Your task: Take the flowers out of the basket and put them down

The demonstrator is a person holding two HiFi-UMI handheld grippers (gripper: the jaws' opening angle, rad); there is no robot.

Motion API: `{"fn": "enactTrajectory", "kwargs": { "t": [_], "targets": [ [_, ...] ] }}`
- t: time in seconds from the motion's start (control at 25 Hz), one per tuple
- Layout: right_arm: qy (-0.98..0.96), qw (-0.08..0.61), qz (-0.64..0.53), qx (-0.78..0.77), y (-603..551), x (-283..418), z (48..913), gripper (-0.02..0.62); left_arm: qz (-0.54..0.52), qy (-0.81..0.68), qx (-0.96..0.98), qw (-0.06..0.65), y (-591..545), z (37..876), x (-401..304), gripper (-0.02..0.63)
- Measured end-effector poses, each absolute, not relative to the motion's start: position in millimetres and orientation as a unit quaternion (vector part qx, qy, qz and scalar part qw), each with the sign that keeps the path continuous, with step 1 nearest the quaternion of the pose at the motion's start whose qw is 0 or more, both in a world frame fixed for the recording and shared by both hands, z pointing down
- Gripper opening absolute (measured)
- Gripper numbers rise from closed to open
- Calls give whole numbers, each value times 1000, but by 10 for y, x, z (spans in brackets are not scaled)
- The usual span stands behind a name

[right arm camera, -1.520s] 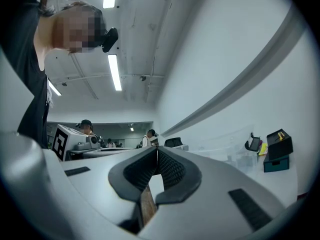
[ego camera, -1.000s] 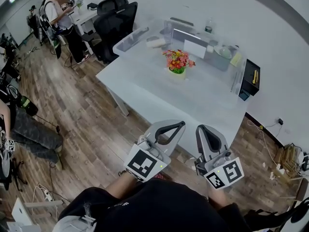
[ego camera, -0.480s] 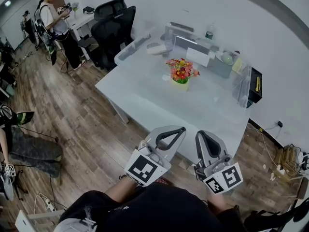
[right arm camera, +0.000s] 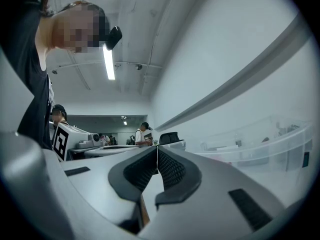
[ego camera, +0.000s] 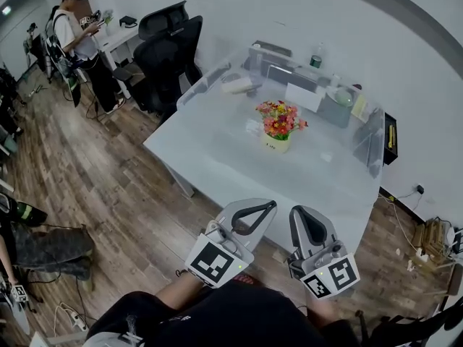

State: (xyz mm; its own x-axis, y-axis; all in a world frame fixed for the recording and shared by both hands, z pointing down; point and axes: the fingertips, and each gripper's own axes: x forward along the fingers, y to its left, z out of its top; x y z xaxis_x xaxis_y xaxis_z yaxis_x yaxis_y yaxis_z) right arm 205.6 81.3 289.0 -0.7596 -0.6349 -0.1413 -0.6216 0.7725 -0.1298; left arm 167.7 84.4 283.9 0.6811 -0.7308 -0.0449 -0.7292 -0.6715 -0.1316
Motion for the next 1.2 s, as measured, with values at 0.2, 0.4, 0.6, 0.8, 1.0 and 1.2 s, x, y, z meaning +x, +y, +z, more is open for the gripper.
{"fn": "enactTrajectory", "kwargs": {
  "t": [0.2,0.4,0.6,0.8,1.0,1.2],
  "targets": [
    [935,90,-37,-342,755,1850,2901,12,0,391,-917,74,785,2830,1492,-9],
    [935,85,-42,-342,741,1739,2959,12,6,391,-918,64,739,2877,1395,-11],
    [935,86,-46,-341,663,1792,2966,12,7,395,-917,56,667,2909,1439,-10],
    [940,96,-53,-324,520,1806,2943,12,-4,407,-911,60,561,2890,1470,-11],
    [945,111,-51,-302,420,1806,2867,12,-7,423,-903,75,473,2808,1470,-10],
    [949,121,-49,-287,346,1829,2799,12,-10,426,-901,80,407,2746,1544,-10]
  ]
}}
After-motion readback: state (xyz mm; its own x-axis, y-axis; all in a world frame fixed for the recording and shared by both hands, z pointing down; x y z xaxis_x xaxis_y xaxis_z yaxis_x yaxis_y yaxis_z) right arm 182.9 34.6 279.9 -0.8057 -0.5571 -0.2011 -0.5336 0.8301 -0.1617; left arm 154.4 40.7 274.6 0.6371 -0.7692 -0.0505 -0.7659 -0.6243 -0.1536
